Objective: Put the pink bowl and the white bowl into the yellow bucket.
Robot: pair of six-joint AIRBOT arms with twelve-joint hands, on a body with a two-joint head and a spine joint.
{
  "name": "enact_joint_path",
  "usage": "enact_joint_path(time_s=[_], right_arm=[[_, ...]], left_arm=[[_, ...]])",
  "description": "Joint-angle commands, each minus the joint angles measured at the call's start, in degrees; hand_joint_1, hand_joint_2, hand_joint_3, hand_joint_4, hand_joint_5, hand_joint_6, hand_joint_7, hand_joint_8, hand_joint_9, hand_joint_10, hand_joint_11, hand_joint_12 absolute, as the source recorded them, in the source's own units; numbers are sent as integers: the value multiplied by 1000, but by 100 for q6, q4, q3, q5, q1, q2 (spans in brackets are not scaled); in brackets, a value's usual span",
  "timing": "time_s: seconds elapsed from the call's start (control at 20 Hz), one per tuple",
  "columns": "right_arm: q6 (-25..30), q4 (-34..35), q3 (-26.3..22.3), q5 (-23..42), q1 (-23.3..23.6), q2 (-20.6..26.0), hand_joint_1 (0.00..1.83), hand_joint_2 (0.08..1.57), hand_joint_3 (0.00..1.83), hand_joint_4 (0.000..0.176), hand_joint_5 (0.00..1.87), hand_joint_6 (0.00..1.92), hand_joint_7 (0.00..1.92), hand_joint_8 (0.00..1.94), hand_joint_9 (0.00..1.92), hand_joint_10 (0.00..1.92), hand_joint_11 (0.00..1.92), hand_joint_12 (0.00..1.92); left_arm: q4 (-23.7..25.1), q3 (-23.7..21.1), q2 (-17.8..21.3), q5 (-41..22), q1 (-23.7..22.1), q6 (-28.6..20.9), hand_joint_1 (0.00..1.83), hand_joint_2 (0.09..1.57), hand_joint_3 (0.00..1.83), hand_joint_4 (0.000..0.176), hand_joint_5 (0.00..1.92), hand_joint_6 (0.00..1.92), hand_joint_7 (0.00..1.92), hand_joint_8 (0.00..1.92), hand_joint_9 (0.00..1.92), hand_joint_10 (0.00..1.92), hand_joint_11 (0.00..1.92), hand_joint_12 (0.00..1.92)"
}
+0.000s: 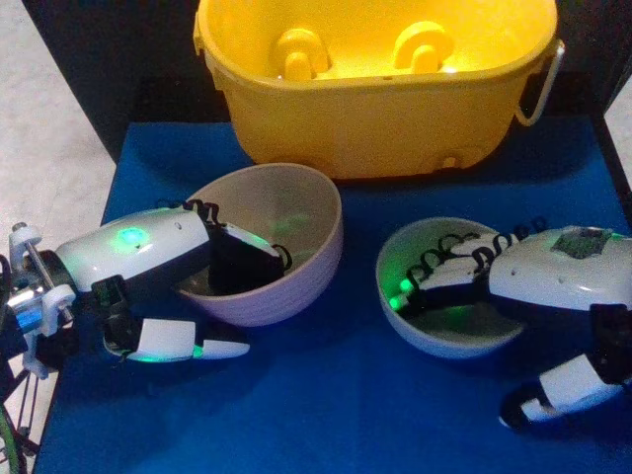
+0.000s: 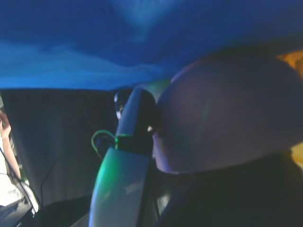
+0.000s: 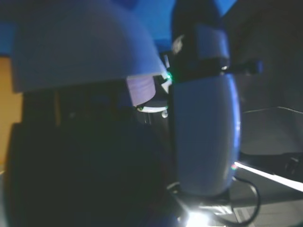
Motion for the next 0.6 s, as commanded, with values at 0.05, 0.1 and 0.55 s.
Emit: enact_joint_path(time_s=[0.05,0.1,0.55], right_arm=[[37,35,62,120,-48,-138,1130,1351,3,0,708,1366,379,1815,248,1508,339,1707],[37,35,103,115,-59,-185,1245,1364,0,0,705,1378,367,1837,374,1777,384,1738],[33,37,110,157,-80,-213,1466,1234,1,0,831,1265,739,1471,628,1478,394,1727]], left_arm=[[-54,-33,-43,-541,-31,-108,1350,1212,0,0,798,1038,769,1448,709,1522,484,1530],[-54,-33,-41,-552,-25,-115,1349,1213,0,0,798,1035,763,1454,704,1533,495,1536],[-88,-33,-38,-609,42,-152,1361,1186,1,0,843,940,812,1419,780,1468,411,1499]])
